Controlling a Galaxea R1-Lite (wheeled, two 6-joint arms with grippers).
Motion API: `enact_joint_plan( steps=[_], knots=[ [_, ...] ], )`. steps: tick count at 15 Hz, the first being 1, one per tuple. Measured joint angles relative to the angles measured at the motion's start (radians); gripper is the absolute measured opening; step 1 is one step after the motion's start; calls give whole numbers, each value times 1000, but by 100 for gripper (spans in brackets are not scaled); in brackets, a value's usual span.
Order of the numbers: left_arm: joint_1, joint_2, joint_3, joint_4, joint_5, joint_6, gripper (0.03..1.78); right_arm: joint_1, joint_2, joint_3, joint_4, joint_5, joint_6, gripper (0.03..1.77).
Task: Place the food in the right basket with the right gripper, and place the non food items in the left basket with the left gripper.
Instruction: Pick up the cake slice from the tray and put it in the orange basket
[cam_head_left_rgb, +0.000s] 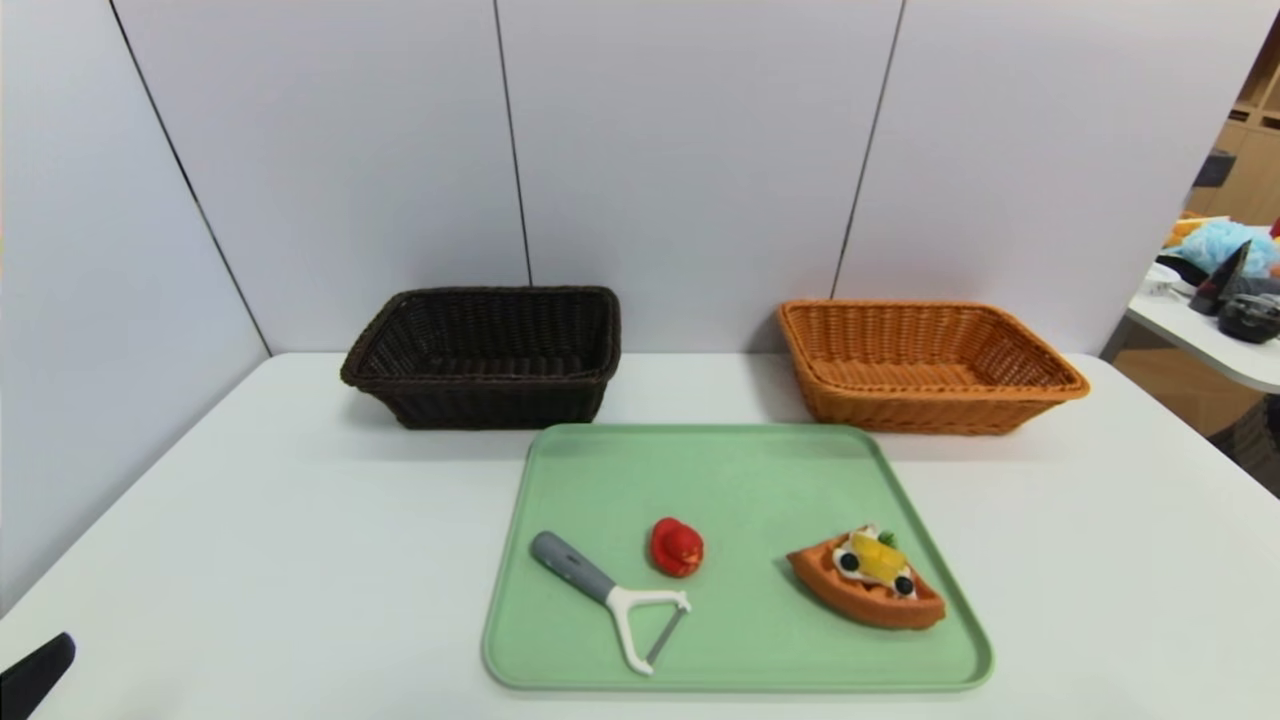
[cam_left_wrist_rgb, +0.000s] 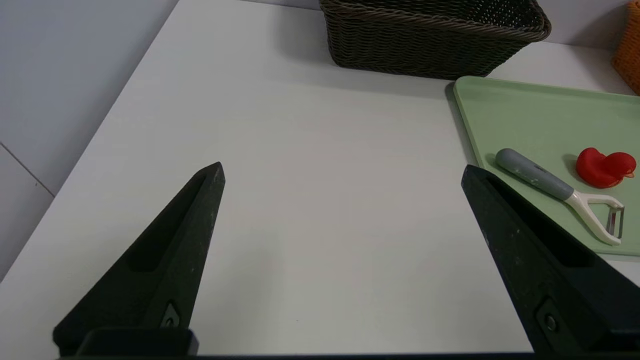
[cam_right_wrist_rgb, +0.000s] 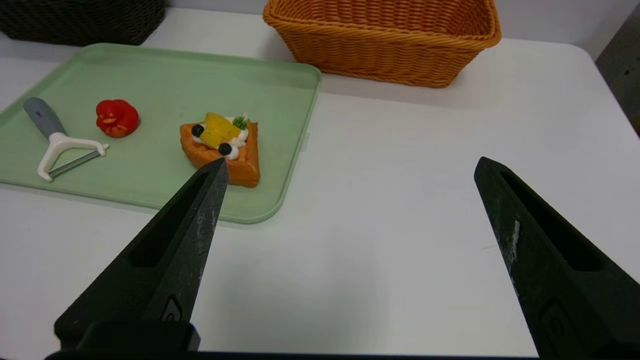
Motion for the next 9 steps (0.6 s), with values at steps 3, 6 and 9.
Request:
enact_joint_plan(
  steps=[3,6,9],
  knots=[
    [0,181,-89,25,-1,0,169,4,192,-78,-4,32,-1,170],
    [0,351,-158,27,0,0,169,5,380,-152,-6,76,-5,170],
    [1,477,-197,27,-1,2,169,22,510,-194,-5,106,-8,170]
  ],
)
